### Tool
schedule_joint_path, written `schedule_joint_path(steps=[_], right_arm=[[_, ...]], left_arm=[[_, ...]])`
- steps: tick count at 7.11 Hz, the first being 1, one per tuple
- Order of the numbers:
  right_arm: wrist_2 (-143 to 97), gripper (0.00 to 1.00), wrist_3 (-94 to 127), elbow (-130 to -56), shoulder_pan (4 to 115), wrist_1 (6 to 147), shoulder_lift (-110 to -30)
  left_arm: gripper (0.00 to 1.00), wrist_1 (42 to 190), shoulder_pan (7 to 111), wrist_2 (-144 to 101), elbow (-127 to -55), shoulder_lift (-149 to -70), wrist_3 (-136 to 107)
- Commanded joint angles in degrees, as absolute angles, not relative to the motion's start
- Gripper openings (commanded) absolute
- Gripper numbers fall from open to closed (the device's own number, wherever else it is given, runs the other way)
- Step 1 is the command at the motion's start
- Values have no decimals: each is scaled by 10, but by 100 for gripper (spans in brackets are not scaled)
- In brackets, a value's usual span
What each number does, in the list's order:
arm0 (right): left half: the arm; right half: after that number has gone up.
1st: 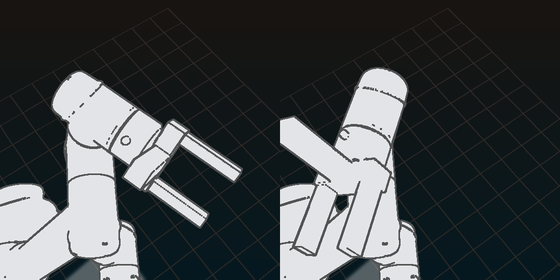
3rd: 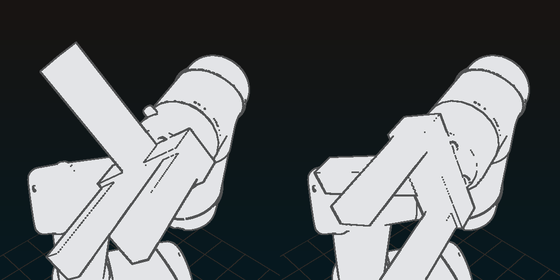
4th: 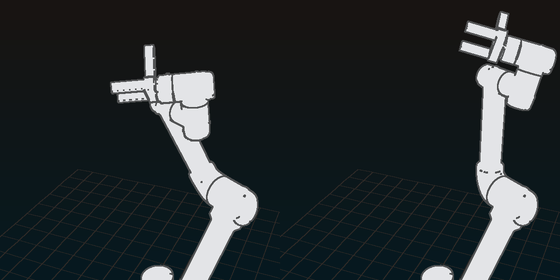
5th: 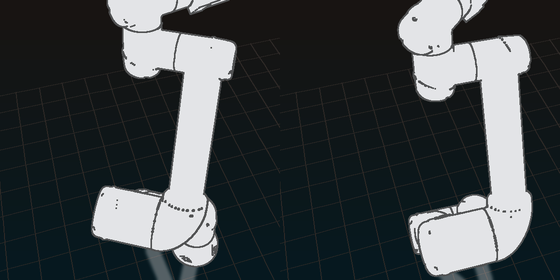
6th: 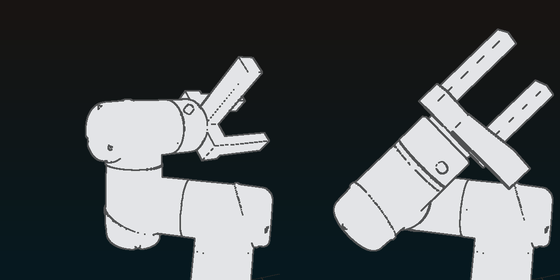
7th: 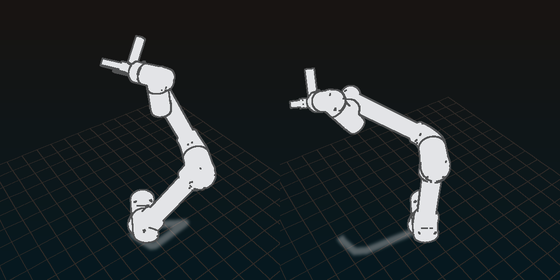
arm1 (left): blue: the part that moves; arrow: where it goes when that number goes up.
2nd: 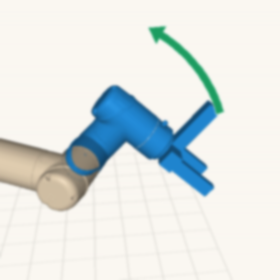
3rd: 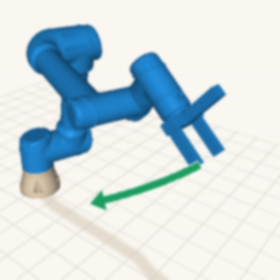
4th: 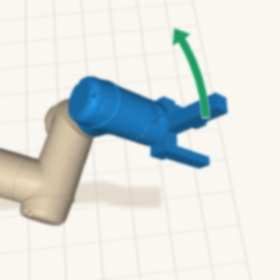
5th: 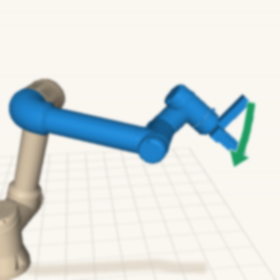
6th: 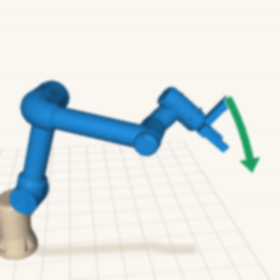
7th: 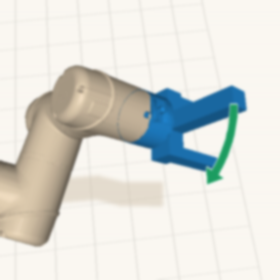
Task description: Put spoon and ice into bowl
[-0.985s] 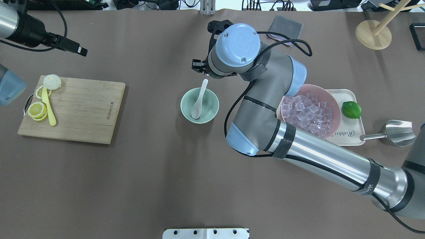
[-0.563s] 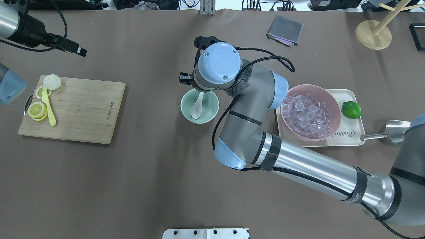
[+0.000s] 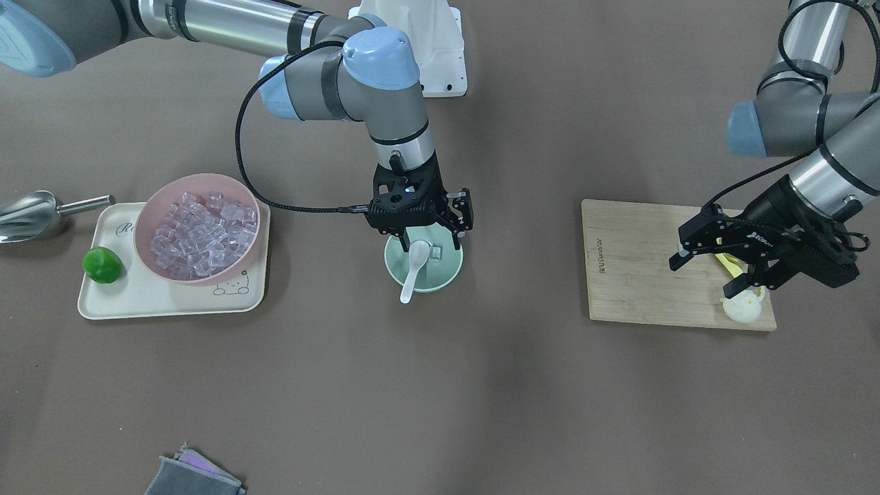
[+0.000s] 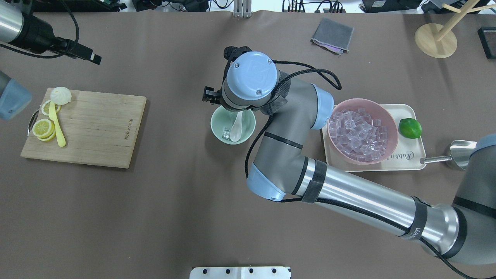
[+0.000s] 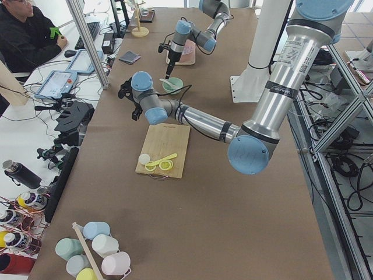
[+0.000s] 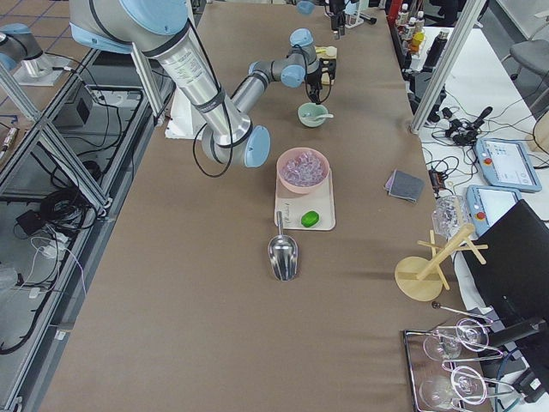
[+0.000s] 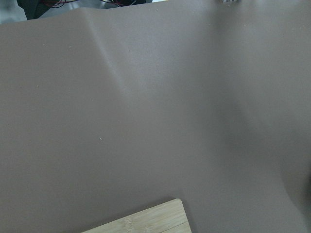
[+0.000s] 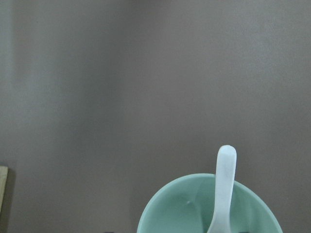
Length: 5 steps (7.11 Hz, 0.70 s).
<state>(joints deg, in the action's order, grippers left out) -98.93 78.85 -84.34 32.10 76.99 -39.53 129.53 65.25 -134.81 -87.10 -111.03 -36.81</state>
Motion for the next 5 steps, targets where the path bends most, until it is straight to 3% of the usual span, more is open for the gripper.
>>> schedule_joint_path(steps=[1,3,5], right_arm=[[-1091,100,745,-942,393,876,-442],[-1184,100,533,-1068,508,1022,-569],[-1227,100,315,-1092,605,1054,-709]], left_arm=[[98,1285,670,-1346,-865,-1105,-373],[98,1190,728,-1344,-867,-1110,-343],[98,1189,786,-1353,-901,-1062,-308]])
